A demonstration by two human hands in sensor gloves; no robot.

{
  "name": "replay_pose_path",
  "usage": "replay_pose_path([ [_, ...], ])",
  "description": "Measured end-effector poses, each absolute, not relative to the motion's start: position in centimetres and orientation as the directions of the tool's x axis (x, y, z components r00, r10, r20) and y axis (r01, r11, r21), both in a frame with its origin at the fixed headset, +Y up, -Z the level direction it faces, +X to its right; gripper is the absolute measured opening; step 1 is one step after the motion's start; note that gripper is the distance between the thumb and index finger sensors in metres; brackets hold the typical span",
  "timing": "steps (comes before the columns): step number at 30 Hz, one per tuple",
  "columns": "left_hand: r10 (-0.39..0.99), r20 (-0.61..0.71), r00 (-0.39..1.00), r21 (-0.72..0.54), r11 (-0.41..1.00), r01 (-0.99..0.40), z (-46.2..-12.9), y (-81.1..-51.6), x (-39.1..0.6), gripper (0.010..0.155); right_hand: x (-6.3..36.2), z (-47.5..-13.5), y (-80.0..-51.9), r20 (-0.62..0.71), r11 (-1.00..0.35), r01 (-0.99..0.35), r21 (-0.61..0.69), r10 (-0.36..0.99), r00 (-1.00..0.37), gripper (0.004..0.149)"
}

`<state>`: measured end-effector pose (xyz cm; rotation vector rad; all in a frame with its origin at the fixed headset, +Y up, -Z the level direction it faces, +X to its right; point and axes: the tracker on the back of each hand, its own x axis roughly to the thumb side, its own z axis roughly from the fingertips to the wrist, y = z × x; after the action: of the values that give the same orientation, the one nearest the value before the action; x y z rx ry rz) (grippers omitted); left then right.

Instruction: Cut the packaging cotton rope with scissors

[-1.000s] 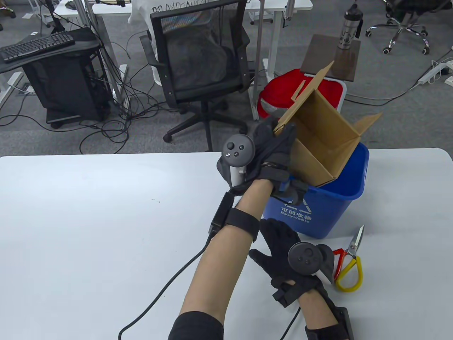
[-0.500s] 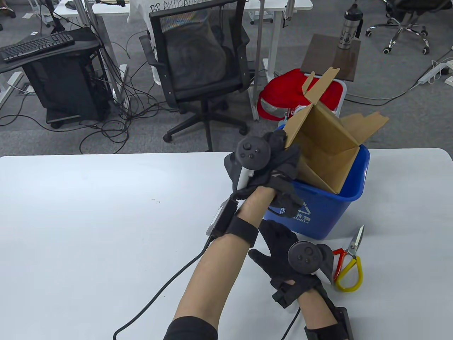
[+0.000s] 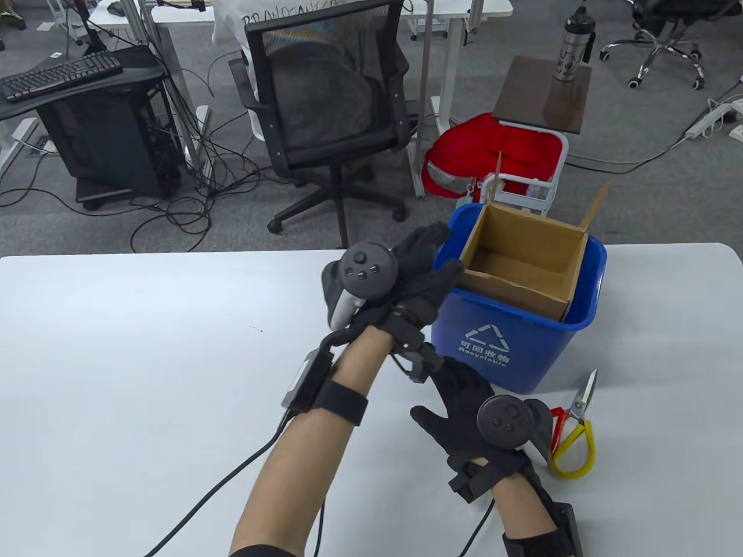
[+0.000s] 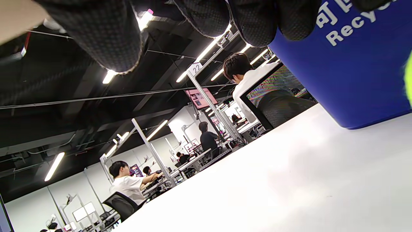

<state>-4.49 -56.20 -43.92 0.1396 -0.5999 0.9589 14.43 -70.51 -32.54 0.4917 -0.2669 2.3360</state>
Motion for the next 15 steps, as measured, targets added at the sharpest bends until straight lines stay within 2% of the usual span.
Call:
replay_pose_path([
  [3, 0.690, 0.555, 0.465, -0.118, 0.618, -0.777, -42.4, -58.5, -8.4, 0.071, 14.6, -32.5, -70.4, 0.420, -0.711, -0.700, -0.059, 0.619, -0.664, 0.081],
  [7, 0.730, 0.477, 0.490, -0.112, 0.604, -0.789, -39.6, -64.5, -13.3, 0.070, 14.5, -32.3, -69.7, 0.434, -0.714, -0.695, -0.087, 0.601, -0.672, 0.081],
  [10, 0.785, 0.441, 0.435, -0.145, 0.540, -0.829, -38.2, -68.2, -15.3, 0.068, 14.2, -31.9, -69.1, 0.458, -0.721, -0.685, -0.107, 0.575, -0.677, 0.081],
  [15, 0.796, 0.438, 0.418, -0.142, 0.520, -0.842, -37.1, -70.6, -16.2, 0.068, 14.4, -31.6, -68.1, 0.477, -0.708, -0.692, -0.145, 0.563, -0.676, 0.081],
])
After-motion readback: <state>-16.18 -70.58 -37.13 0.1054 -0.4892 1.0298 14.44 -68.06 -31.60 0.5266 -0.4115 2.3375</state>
